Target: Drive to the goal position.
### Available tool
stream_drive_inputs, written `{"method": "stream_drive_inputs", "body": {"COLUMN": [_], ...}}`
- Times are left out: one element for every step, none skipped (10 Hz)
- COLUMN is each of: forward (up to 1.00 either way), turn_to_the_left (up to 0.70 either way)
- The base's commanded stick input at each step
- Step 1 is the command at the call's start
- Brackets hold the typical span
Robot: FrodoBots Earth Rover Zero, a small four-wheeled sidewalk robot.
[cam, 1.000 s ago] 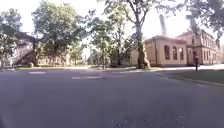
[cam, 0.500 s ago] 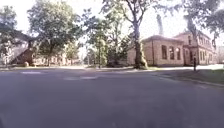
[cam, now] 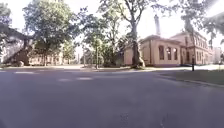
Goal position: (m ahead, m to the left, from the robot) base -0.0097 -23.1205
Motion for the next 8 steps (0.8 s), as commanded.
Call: {"method": "stream_drive_inputs", "body": {"forward": [0.60,0.60,0.60,0.60,0.60,0.60,0.60,0.60], "turn_to_the_left": [-0.15,-0.15,-0.15,-0.15,-0.15,-0.15,-0.15,-0.15]}}
